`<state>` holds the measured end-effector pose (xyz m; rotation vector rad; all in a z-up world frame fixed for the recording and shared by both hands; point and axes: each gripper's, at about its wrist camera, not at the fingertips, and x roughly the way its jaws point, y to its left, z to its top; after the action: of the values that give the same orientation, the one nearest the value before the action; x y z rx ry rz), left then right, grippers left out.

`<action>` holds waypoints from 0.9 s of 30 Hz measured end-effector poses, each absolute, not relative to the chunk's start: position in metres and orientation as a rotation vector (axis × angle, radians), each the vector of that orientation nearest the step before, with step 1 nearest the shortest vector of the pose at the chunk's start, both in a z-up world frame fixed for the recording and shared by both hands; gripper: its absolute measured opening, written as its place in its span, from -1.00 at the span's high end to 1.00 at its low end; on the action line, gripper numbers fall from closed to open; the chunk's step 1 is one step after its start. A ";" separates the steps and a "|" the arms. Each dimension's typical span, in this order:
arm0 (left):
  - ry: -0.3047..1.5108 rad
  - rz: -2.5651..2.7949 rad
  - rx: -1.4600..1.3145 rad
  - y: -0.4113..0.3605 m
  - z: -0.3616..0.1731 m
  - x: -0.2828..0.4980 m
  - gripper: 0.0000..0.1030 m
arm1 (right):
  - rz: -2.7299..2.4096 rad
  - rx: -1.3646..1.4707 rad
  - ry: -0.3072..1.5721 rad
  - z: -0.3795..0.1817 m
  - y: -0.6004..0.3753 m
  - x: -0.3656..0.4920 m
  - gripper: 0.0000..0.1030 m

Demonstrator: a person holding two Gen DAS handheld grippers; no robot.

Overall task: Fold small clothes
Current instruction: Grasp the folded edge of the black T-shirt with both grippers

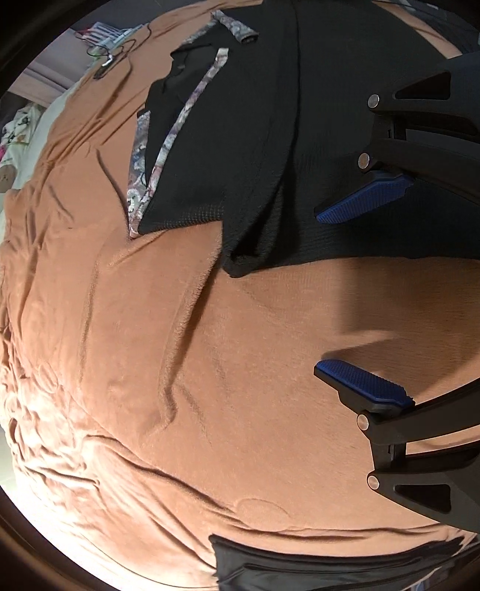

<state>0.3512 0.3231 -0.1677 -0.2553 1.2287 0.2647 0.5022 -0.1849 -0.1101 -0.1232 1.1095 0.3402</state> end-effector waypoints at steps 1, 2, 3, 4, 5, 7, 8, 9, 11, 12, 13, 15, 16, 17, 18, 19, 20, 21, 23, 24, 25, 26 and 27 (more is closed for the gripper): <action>1.227 0.266 -0.252 0.324 -0.168 0.354 -0.51 | 0.337 -0.136 1.103 -0.111 -0.180 0.505 -0.30; 1.226 0.270 -0.248 0.325 -0.170 0.357 -0.51 | 0.335 -0.148 1.096 -0.111 -0.177 0.506 -0.30; 1.226 0.278 -0.247 0.327 -0.171 0.361 -0.51 | 0.333 -0.162 1.087 -0.112 -0.172 0.509 -0.30; 1.224 0.282 -0.250 0.328 -0.171 0.363 -0.51 | 0.330 -0.174 1.076 -0.113 -0.168 0.512 -0.30; 1.219 0.285 -0.253 0.329 -0.171 0.367 -0.51 | 0.326 -0.180 1.069 -0.114 -0.165 0.515 -0.30; 1.207 0.289 -0.242 0.330 -0.171 0.374 -0.51 | 0.322 -0.192 1.057 -0.117 -0.159 0.522 -0.30; 1.203 0.289 -0.238 0.331 -0.171 0.377 -0.51 | 0.326 -0.199 1.050 -0.118 -0.157 0.525 -0.30; 1.197 0.287 -0.238 0.332 -0.171 0.382 -0.50 | 0.326 -0.206 1.043 -0.118 -0.154 0.527 -0.30; 1.189 0.286 -0.245 0.335 -0.171 0.387 -0.46 | 0.329 -0.221 1.025 -0.119 -0.148 0.533 -0.26; 1.185 0.287 -0.247 0.336 -0.171 0.390 -0.44 | 0.328 -0.226 1.019 -0.120 -0.146 0.536 -0.23; 1.182 0.287 -0.249 0.336 -0.171 0.391 -0.39 | 0.331 -0.232 1.014 -0.121 -0.144 0.540 -0.16; 1.175 0.283 -0.249 0.338 -0.170 0.397 -0.29 | 0.332 -0.224 1.016 -0.122 -0.141 0.548 -0.06; 1.171 0.282 -0.250 0.339 -0.170 0.399 -0.24 | 0.332 -0.217 1.018 -0.122 -0.141 0.552 0.00; 1.167 0.281 -0.252 0.339 -0.169 0.401 -0.21 | 0.332 -0.211 1.018 -0.122 -0.141 0.557 0.06; 1.163 0.278 -0.253 0.339 -0.168 0.403 -0.15 | 0.330 -0.201 1.017 -0.123 -0.140 0.561 0.09; 1.159 0.275 -0.253 0.337 -0.168 0.406 -0.10 | 0.331 -0.193 1.018 -0.123 -0.141 0.564 0.16; 1.156 0.272 -0.253 0.337 -0.167 0.409 -0.07 | 0.331 -0.181 1.019 -0.123 -0.141 0.568 0.21; 1.154 0.271 -0.254 0.336 -0.167 0.410 -0.02 | 0.330 -0.175 1.019 -0.123 -0.141 0.570 0.23; 1.145 0.264 -0.266 0.336 -0.165 0.413 0.07 | 0.325 -0.162 1.013 -0.122 -0.140 0.575 0.33; 1.140 0.258 -0.274 0.336 -0.164 0.414 0.12 | 0.323 -0.154 1.011 -0.122 -0.141 0.577 0.36; 1.136 0.252 -0.281 0.336 -0.164 0.415 0.13 | 0.319 -0.143 1.010 -0.123 -0.142 0.580 0.42; 1.136 0.247 -0.285 0.336 -0.164 0.416 0.13 | 0.315 -0.129 1.012 -0.124 -0.143 0.582 0.45; 1.138 0.243 -0.290 0.336 -0.165 0.417 0.16 | 0.315 -0.118 1.014 -0.124 -0.144 0.583 0.46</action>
<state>0.4167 0.3356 -0.1647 -0.2904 1.1382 0.2425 0.5828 -0.1439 -0.1238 -0.1184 1.0140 0.3148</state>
